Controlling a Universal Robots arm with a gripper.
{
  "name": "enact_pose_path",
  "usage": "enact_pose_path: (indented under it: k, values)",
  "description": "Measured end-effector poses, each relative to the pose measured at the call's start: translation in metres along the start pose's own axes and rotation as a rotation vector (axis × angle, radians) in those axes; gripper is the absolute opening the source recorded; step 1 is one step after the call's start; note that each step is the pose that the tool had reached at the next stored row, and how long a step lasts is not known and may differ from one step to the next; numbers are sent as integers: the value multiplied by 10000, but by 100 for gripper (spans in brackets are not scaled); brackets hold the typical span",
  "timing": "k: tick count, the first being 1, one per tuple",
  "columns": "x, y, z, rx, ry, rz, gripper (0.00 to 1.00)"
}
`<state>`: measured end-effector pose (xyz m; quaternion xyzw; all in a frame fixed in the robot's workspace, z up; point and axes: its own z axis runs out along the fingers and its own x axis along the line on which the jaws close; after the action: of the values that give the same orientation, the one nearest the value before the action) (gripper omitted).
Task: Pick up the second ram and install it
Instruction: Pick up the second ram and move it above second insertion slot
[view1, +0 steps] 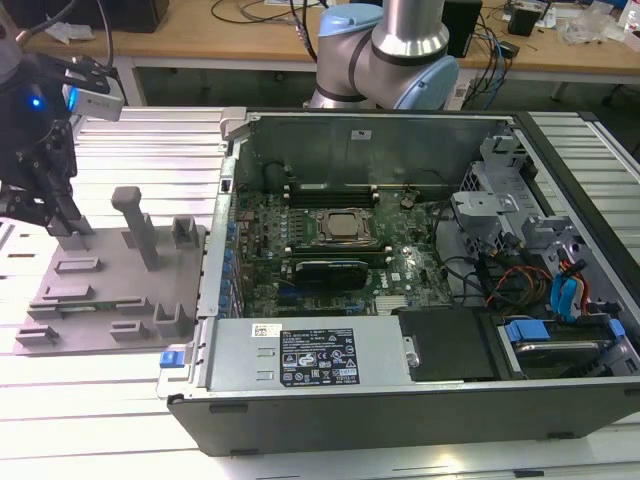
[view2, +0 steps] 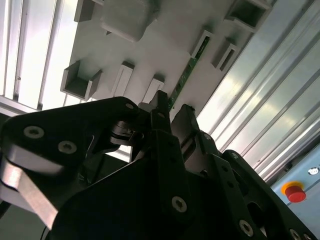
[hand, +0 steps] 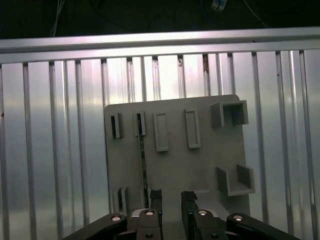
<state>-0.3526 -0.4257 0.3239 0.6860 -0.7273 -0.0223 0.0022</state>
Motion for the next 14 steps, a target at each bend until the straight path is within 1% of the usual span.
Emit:
enact_pose_path:
  k: [8,14]
  values:
    - [2,-2,55,0,0,0,28]
    - [4,-5,124,0,1,0,28]
